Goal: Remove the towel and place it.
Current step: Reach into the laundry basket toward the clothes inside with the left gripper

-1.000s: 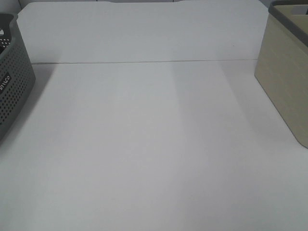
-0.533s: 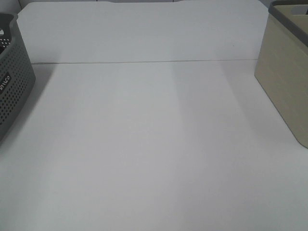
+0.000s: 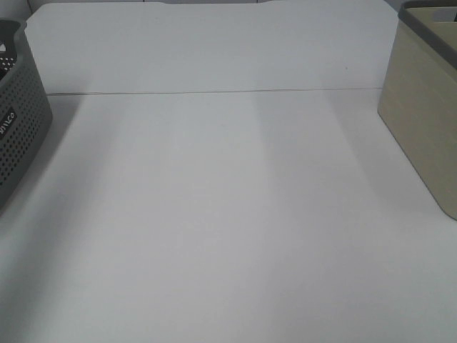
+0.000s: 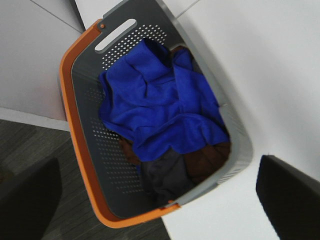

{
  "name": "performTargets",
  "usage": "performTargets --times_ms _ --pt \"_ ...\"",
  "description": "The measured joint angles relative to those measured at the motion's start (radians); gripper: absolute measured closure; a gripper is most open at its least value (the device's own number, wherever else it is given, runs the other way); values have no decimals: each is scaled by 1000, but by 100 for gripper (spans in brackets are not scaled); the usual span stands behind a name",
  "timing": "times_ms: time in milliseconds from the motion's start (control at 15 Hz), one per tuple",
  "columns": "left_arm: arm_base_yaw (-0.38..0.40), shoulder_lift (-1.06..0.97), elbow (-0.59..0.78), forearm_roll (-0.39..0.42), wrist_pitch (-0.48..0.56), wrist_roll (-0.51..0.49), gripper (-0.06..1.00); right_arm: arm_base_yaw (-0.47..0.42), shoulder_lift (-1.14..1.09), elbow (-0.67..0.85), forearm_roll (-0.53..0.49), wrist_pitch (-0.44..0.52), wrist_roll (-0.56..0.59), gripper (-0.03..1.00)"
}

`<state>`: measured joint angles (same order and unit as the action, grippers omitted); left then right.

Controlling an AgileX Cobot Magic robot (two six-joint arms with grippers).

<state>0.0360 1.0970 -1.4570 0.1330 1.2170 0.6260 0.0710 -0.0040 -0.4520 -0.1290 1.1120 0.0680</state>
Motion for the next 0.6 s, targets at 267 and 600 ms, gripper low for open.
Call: performTargets --times_ms 267,600 --pt "137 269 -87 50 -3 188 -4 0 0 0 0 0 0 17" --pt "318 554 -89 -55 -16 515 1 0 0 0 0 0 0 17"
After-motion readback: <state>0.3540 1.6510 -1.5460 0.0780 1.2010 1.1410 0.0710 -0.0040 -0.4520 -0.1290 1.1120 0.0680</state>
